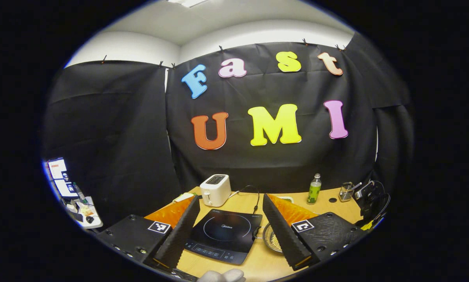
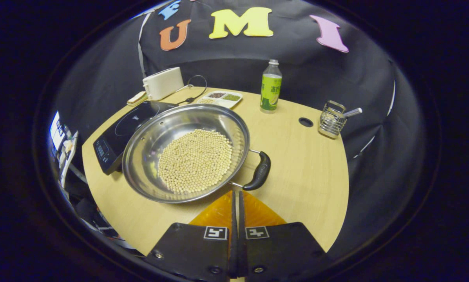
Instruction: First push the handle of the pot to place it horizontally, then grasp the pot with both hands and set it on the induction cooktop.
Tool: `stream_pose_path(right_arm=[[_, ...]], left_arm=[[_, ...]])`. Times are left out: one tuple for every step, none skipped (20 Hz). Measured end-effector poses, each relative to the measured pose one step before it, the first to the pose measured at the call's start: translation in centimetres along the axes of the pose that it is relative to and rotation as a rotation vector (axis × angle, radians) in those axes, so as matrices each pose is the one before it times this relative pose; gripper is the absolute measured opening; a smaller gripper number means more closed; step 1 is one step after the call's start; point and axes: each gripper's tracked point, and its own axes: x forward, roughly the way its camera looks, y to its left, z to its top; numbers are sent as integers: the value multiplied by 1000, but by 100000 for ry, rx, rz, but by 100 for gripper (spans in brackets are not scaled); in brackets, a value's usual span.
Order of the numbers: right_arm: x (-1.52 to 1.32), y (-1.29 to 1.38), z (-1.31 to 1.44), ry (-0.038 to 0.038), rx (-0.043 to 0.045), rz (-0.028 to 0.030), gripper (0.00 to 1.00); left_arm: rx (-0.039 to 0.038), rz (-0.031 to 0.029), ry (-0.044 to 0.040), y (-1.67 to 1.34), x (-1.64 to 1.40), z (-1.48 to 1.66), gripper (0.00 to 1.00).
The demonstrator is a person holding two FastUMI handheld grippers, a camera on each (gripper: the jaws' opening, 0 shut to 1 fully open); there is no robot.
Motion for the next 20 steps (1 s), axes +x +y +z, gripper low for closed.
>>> stream_pose_path(right_arm=[[-675,54,-78,-903,1314,-1670,4],[-737,32,-178,-892,1216,-1943,4],[-850,-18,33,-1573,1614,-2448,7],[-780,260,11,-1686,2151,-1714,10],[-741,182,-170,-442,1734,-1818,27],[-833,354,-282,-436,1377,-1365,41],[-760,269,6,-760,1661,-1651,58],[-620,-32,13,-1054,1507,-3019,75],[-583,-39,43,-1008,1429,-3092,79],[-835,202,126,-1857,1894,-1515,81],[-677,671,246,-2172,2254,535,82],[-500,624,6,-1324,2038,132,83],[-344,321,-273,28,1343,-522,82],[-304,261,-71,-2,849,-780,86],[-214,286,-71,-474,-55,-324,95],[-21,63,-188,54,-577,-725,97],[5,148,-61,124,-781,-173,97],[222,53,-4,457,-552,-64,97],[404,7,86,581,-331,252,97],[665,6,124,407,59,360,99]], left_arm=[[-201,-2908,-253,54,360,-93,96],[57,-2551,-119,129,431,-199,96],[-203,-2698,-15,186,375,-206,96],[-381,-2699,-188,75,397,-158,96],[-248,-2567,48,66,236,-389,96],[58,-2326,605,167,388,-471,96],[-101,-2406,422,259,183,-459,96],[-710,-2043,1016,241,314,-538,96],[-607,-2391,786,114,252,-663,96],[-531,-2193,1429,149,314,-699,96],[-417,-1950,1548,238,358,-713,96],[-437,-1794,1983,94,341,-847,96],[-171,-1953,1506,-52,371,-894,96],[-176,-1174,2260,-19,337,-914,96],[236,-1423,1578,15,431,-858,96],[-384,-1313,1853,-229,641,-963,96],[-540,-769,2673,-334,555,-1136,96],[-666,-917,1968,-306,779,-1144,96],[-916,-386,3255,-510,771,-1167,96],[-961,-725,3042,-452,1084,-1222,96]])
